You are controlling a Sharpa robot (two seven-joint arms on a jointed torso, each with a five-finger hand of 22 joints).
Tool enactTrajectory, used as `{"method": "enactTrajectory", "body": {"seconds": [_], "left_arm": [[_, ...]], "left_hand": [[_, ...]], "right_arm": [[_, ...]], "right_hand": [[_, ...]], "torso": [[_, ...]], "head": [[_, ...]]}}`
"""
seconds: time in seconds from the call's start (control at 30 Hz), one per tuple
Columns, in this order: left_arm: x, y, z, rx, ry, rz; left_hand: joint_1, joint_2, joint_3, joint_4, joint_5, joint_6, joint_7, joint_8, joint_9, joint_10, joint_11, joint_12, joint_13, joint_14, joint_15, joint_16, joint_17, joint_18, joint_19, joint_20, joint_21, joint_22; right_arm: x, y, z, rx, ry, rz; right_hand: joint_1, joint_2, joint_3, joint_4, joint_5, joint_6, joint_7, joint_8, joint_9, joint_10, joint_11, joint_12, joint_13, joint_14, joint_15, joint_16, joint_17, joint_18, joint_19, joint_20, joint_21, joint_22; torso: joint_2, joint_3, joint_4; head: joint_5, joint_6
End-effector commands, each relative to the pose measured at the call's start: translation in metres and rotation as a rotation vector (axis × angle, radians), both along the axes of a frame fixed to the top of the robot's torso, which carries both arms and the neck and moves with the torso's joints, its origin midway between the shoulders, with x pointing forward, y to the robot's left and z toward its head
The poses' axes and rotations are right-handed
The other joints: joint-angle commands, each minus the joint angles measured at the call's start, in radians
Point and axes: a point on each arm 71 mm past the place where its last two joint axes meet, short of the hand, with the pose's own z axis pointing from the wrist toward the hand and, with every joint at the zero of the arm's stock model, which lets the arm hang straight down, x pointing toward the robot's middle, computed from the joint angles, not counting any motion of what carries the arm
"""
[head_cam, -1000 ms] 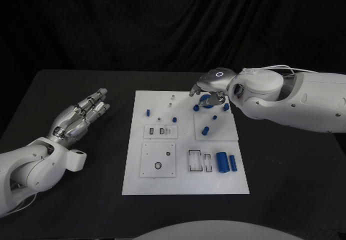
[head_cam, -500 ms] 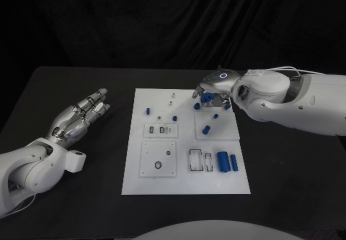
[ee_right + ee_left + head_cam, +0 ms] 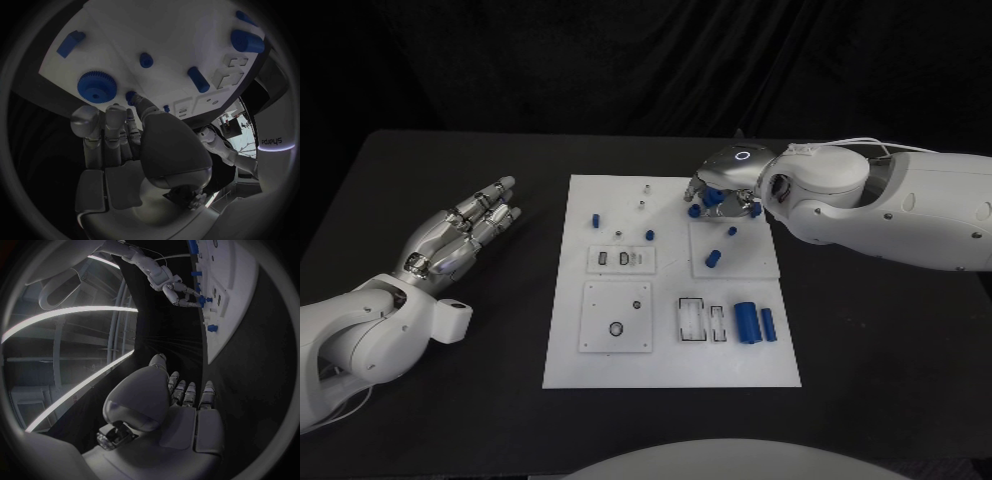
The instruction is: Assemble the parts on the task board
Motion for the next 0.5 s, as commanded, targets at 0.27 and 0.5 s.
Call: {"method": "enactTrajectory", "body": {"seconds": [0.27, 0.5], "left_arm": [[-0.0026, -0.0003, 0.0134, -0.106, -0.153, -0.037], [-0.0020, -0.0001, 0.0130, -0.105, -0.151, -0.040]], "left_hand": [[0.021, -0.002, 0.012, -0.005, 0.015, 0.003, 0.013, 0.005, 0.001, 0.001, 0.012, 0.006, 0.001, 0.000, 0.011, -0.004, -0.002, 0.019, 0.001, 0.009, 0.004, 0.001], [0.025, -0.002, 0.014, -0.005, 0.020, 0.003, 0.014, 0.005, 0.001, 0.001, 0.013, 0.006, 0.001, 0.000, 0.014, -0.004, -0.002, 0.019, 0.002, 0.010, 0.004, 0.002]], "right_arm": [[0.0007, 0.0035, -0.0090, 0.040, -0.004, 0.038], [0.0017, 0.0053, -0.0099, 0.063, -0.023, 0.063]], "right_hand": [[-0.009, -0.006, 0.039, 0.009, -0.012, 0.066, 0.004, 0.026, 0.028, 0.061, -0.007, 0.012, 0.009, 0.011, 0.005, 0.015, 0.022, -0.021, 0.007, 0.004, 0.023, 0.038], [-0.004, -0.011, 0.083, 0.018, -0.017, 0.124, 0.005, 0.052, 0.064, 0.135, -0.026, 0.037, 0.022, 0.022, -0.004, 0.034, 0.056, -0.025, 0.016, -0.003, 0.044, 0.074]], "torso": [[-0.003, -0.0035, 0.0014], [-0.004, -0.0040, 0.0020]], "head": [[0.004, -0.007], [0.001, -0.009]]}}
